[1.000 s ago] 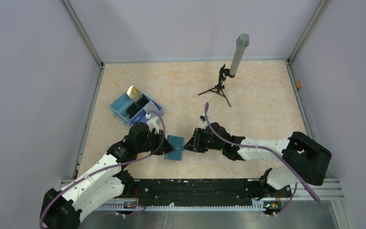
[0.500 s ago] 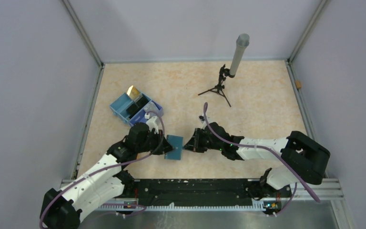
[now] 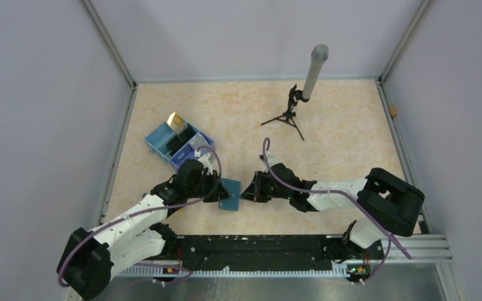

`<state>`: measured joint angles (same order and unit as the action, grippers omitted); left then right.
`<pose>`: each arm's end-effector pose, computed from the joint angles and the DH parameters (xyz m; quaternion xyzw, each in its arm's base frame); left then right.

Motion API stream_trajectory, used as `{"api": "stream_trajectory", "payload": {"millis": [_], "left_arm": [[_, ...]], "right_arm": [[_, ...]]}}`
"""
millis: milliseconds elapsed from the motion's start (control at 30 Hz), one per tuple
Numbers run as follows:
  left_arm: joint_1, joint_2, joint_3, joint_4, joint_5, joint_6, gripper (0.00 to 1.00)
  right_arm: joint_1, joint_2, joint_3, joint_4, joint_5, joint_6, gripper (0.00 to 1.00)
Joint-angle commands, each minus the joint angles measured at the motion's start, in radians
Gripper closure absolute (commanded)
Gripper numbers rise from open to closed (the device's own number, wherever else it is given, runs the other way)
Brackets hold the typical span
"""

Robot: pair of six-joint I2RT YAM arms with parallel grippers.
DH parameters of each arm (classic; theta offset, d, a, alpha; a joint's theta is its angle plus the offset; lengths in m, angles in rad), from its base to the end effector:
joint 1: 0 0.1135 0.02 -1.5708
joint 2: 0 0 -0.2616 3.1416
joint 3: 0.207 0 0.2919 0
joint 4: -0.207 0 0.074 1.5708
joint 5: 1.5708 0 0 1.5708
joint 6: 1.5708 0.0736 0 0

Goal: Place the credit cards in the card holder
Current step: Close the card holder at the center of the board.

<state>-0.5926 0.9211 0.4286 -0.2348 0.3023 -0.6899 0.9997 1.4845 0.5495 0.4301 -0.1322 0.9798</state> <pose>0.1948 -0.1576 0.1437 0.0177 0.9039 -0.3522 0.2421 0.1778 0.2946 0.1088 -0.0421 0.8591 0.4550 0.2307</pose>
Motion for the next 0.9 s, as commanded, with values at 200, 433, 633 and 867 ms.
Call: {"api": "stream_trajectory", "payload": {"millis": [200, 433, 633, 867], "left_arm": [[-0.006, 0.086, -0.026, 0.127, 0.036, 0.013, 1.0], [-0.009, 0.114, -0.033, 0.139, 0.046, 0.026, 1.0], [-0.01, 0.14, -0.031, 0.133, 0.053, 0.038, 1.0], [-0.014, 0.156, -0.022, 0.107, 0.039, 0.055, 1.0]], "right_arm": [[0.024, 0.12, -0.006, 0.239, -0.072, -0.048, 1.0], [0.026, 0.171, -0.006, 0.301, -0.095, -0.046, 1.0], [0.029, 0.18, -0.01, 0.326, -0.104, -0.052, 1.0], [0.032, 0.186, -0.017, 0.346, -0.097, -0.05, 1.0]]}}
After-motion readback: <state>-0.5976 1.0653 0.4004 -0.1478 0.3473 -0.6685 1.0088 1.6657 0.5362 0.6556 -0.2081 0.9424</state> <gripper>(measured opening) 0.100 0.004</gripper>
